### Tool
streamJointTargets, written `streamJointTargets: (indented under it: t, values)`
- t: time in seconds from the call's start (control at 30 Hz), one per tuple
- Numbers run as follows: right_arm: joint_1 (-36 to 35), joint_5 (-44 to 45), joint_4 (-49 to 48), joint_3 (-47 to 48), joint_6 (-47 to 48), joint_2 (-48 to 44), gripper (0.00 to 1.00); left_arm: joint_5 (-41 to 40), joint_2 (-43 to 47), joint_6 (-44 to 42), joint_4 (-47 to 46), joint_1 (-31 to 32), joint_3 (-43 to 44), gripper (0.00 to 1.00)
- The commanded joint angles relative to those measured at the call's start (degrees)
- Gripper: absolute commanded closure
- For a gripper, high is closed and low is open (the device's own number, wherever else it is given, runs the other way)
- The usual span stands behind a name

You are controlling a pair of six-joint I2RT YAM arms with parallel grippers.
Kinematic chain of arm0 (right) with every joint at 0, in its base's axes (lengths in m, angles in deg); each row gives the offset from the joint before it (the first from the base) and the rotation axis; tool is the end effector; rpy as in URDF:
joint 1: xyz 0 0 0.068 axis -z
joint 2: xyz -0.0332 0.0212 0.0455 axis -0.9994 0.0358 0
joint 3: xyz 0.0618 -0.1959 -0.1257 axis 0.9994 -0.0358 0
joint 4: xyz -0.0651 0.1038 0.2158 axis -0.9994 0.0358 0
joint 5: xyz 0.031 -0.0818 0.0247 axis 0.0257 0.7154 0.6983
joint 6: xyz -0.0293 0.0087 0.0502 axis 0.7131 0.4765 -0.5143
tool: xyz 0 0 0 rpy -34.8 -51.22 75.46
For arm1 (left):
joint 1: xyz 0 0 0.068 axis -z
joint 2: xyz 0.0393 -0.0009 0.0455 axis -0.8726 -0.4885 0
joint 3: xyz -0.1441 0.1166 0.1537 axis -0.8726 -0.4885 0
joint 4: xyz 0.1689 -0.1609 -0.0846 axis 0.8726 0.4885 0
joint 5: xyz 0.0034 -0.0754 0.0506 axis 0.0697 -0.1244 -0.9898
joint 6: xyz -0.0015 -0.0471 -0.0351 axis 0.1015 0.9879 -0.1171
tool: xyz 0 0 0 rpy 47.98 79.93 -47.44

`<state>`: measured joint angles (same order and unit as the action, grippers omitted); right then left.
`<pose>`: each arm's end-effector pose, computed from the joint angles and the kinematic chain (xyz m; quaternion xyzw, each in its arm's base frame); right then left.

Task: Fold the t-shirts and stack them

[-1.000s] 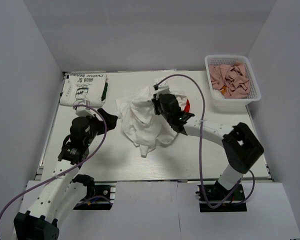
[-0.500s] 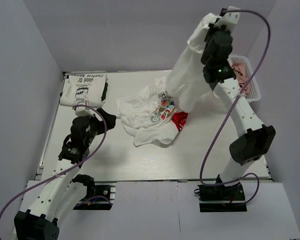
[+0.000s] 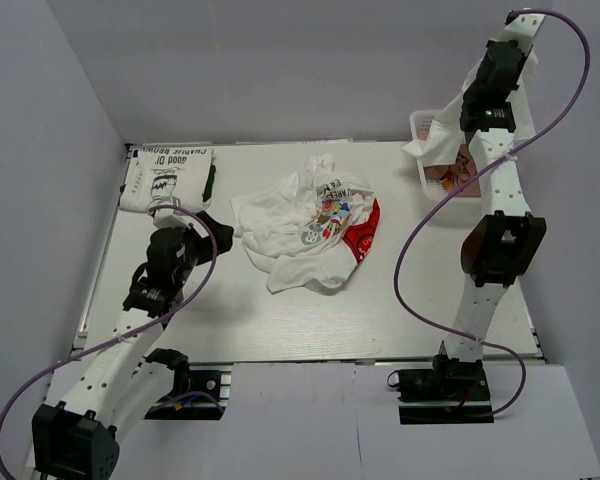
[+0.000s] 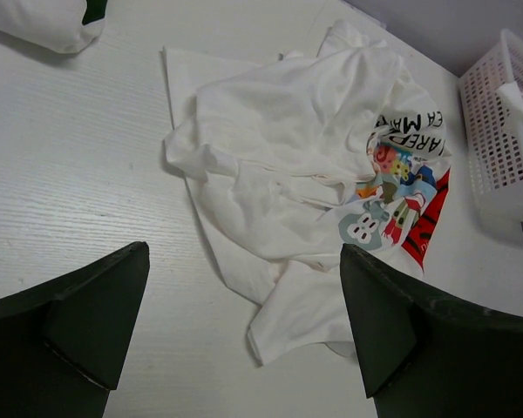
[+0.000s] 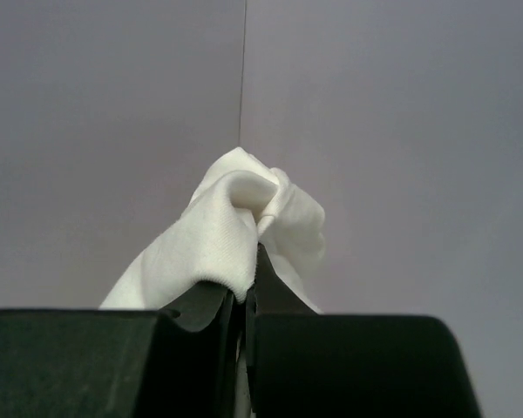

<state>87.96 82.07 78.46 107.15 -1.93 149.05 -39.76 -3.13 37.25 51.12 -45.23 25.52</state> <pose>0.4453 -0.0263 0.4396 0.2103 0.6008 -0.2580 0.7268 0.1974 -0.0511 0.2422 -0.1590 0.8059 -0.2084 0.5309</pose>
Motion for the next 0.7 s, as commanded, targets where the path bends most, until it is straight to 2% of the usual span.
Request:
streamJointTargets:
  t: [0.0,0.1,0.13,0.17,0.23,0.27,0.3,0.37,0.43,0.47,0.53,0.57,0.67]
  values:
    - [2.9,-3.1,-2.5,3.1,0.8,3.3,1.00,1.0,-1.8,1.2,-2.1,-0.2,-0.4,0.00]
    - [3.9,-6.9,-1.9,-4.7,-2.1,2.3,1.00,1.5,-3.8,1.9,-3.3,-0.2,-0.4,0.00]
    - [3.8,-13.7,-1.5,-6.9,-2.9,2.0,1.00,2.1,-4.3,1.9,-3.3,-0.2,0.3,0.00]
    - [3.7,-15.0,-1.2,-13.8,-4.2,1.6,1.00,2.1,-5.4,1.9,-3.3,-0.2,1.2,0.00]
    - [3.8,-17.2,-1.3,-20.1,-8.5,0.6,1.00,2.1,-6.5,1.9,-2.7,-0.2,2.2,0.00]
    - [3.7,-17.8,-1.2,-23.1,-10.3,0.4,0.73,2.1,-6.5,1.9,-1.7,-0.2,3.3,0.00]
    - [3.8,-16.9,-0.9,-24.5,-11.8,0.4,0.56,2.1,-7.2,1.9,-1.2,-0.2,3.3,0.00]
    - [3.7,-20.5,4.7,-22.7,-15.0,0.3,0.10,1.6,-7.2,1.3,0.1,-0.2,3.9,0.00]
    - [2.9,-26.1,8.9,-20.9,-13.7,-1.3,0.10,1.6,-7.2,1.3,0.1,-0.2,3.9,0.00]
    - [2.5,-33.4,10.6,-20.6,-13.4,-3.1,0.10,1.6,-6.7,1.3,-0.5,-0.2,3.1,0.00]
    - [0.6,-37.1,11.2,-22.0,-11.8,-6.5,0.10,1.6,-6.2,1.3,-0.5,-0.2,2.4,0.00]
    - [-1.8,-42.5,11.1,-23.8,-10.1,-8.9,0.10,2.3,-6.2,0.8,-0.5,-0.2,2.4,0.00]
    - [-9.4,-44.8,10.5,-29.0,-4.7,-14.0,0.10,2.8,-4.9,-0.2,1.8,-0.2,3.9,0.00]
